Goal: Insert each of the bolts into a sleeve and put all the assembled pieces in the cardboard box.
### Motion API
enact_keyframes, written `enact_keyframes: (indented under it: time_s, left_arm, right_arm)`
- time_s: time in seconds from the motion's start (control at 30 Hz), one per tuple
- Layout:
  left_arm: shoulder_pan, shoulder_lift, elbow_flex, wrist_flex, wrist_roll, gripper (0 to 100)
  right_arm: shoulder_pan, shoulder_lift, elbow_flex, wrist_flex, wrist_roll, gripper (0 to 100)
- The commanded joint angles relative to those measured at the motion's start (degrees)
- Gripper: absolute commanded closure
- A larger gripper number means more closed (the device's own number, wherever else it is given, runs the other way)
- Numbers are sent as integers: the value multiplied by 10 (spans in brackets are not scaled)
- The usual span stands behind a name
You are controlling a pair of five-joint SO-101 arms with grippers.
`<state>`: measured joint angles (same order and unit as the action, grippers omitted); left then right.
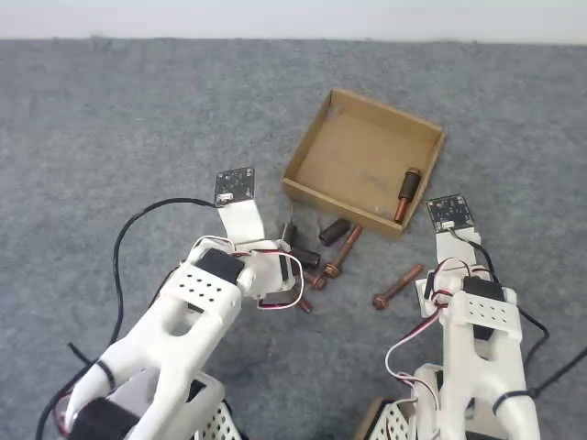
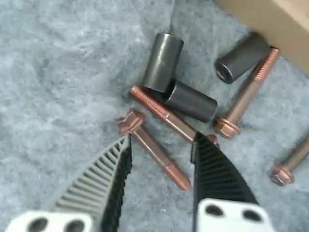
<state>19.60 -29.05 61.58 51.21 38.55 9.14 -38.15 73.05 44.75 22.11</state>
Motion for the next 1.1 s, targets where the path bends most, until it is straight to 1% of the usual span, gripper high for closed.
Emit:
enact_keyframes:
  time_s: [0.0,0.07,0.17,0.27,0.53,0.57,0.67,0.7,0.77,0.93,1.0,1.07]
  left_arm:
    - [-2,-4,-4,-4,8,867]
    - [-2,31,-5,-25,8,885]
    - [-1,96,-11,-42,8,884]
    - [-2,142,-38,-35,8,888]
    - [3,160,-50,-27,8,895]
    - [3,160,-50,-27,8,910]
    - [3,160,-50,-26,5,997]
    - [3,160,-50,-25,4,990]
    - [3,159,-50,-22,-12,989]
    - [-4,158,-71,30,-84,989]
    - [-23,158,-80,42,-120,989]
    - [-57,158,-89,42,-150,989]
  right_arm:
    - [-9,-20,-2,-2,6,992]
    - [-9,-20,-2,-2,6,992]
    - [-9,-20,-2,-2,6,992]
    - [-9,-20,-2,-2,6,992]
    - [-9,-20,-2,-2,6,992]
    - [-9,-20,-2,-2,6,992]
    - [-9,-20,-2,-2,6,992]
    - [-9,-20,-2,-2,6,992]
    - [-9,-20,-2,-2,6,992]
    - [-9,-20,-2,-1,6,992]
    - [-8,-20,-2,-1,6,992]
    - [-8,-20,-2,-1,6,992]
